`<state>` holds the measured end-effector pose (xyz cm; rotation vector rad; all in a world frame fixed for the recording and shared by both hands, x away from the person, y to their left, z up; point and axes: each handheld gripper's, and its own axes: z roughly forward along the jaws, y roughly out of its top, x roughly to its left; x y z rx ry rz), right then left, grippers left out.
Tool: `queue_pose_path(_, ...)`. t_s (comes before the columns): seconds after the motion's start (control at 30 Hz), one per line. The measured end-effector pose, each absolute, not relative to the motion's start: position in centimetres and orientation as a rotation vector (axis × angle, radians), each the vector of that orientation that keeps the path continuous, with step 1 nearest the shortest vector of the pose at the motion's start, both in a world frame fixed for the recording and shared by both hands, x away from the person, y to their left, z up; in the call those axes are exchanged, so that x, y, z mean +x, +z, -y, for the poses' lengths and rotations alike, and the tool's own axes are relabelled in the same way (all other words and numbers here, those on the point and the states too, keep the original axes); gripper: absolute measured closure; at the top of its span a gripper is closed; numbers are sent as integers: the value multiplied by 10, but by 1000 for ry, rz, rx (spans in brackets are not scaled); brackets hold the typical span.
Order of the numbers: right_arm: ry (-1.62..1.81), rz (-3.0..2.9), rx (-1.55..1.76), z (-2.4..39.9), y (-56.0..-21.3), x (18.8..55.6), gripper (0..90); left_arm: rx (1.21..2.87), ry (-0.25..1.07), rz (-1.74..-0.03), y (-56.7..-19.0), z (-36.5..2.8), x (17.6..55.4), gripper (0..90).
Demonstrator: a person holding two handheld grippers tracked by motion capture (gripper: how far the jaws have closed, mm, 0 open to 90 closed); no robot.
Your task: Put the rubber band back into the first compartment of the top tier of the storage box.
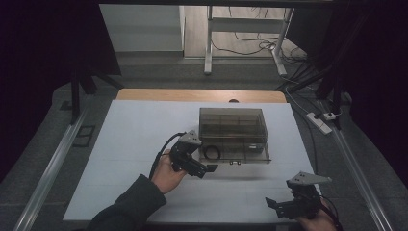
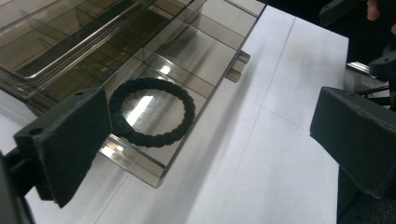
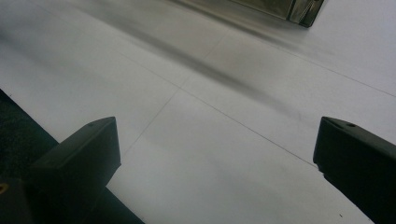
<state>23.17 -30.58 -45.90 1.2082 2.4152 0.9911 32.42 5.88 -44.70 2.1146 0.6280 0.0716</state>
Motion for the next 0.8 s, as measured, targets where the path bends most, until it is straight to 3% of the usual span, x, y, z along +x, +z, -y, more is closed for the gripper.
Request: queue_pose_path(0.8, 989, -2414, 1207, 306, -459, 231, 3, 2113, 21, -543, -445, -70, 314, 10)
